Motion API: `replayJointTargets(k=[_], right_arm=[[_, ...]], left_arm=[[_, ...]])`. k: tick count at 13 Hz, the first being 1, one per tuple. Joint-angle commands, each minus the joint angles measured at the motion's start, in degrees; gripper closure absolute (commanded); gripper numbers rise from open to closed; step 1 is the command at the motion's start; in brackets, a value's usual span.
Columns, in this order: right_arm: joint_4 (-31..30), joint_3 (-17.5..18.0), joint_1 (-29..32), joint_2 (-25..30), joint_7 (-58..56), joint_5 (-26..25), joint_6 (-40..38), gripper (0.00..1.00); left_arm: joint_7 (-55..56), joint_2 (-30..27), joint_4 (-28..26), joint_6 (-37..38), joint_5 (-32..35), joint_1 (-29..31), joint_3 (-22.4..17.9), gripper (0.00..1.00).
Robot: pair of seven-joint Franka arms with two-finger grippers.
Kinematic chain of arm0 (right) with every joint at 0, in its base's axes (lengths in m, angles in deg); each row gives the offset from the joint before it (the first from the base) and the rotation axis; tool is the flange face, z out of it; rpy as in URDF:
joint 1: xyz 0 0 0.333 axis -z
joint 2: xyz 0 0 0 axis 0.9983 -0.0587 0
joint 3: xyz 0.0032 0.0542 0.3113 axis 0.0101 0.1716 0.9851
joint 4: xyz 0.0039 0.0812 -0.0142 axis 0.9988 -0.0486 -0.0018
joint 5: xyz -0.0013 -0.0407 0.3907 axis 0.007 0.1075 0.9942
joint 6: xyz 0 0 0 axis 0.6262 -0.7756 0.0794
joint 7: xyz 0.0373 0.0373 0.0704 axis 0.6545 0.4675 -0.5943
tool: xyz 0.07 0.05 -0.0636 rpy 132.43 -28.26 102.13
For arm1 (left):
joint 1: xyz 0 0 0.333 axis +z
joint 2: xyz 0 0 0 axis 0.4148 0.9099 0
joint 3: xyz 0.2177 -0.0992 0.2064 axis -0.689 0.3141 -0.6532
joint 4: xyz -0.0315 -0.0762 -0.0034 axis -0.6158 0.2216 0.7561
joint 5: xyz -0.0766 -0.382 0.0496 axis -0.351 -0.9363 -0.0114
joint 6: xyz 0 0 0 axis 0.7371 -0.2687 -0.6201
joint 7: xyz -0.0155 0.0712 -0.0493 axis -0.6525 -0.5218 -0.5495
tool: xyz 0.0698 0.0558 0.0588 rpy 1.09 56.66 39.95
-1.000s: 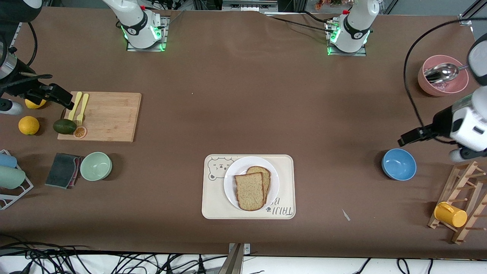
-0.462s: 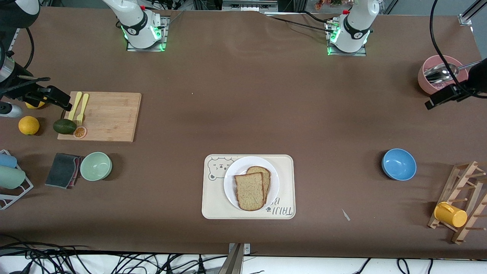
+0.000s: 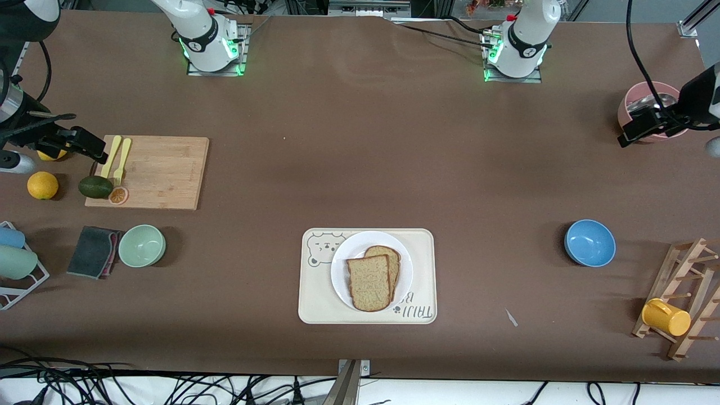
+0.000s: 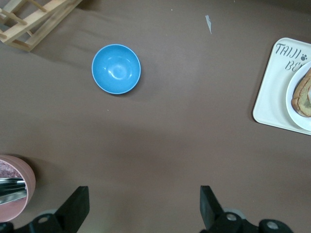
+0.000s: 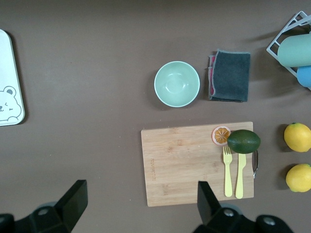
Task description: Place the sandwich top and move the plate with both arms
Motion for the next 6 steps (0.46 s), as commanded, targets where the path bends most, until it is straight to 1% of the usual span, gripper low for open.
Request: replayJointTargets(k=[1,2,4,5,6], right_arm=[[-0.8,-0.1,0.2,1.0,-1.3,0.7,-0.9,0.0],[-0.7,-0.1,0.2,1.0,-1.3,0.7,-1.7,0.0],[-0.7,0.0,0.2,1.0,-1.3,0.7,-1.7,0.0],[-0.7,0.0,0.2,0.9,-1.3,1.1,-1.8,0.0],[-0.8,-0.2,0.2,0.9,-1.3,2.9,-1.8,0.0]], left_arm=[[-0.2,-1.5,-1.3,-0.9,-1.7,-0.4,-0.1,0.0],[-1.2,-1.5,-1.2,-1.6,-2.0,-0.3,-0.1,0.0],[-9.0,-1.3,-1.2,-1.8,-2.5,-0.3,-0.1,0.0],[-10.3,-1.3,-1.2,-1.8,-4.1,0.1,-0.2,0.0],[-10.5,-1.3,-1.1,-1.8,-5.3,0.1,-0.4,0.0]])
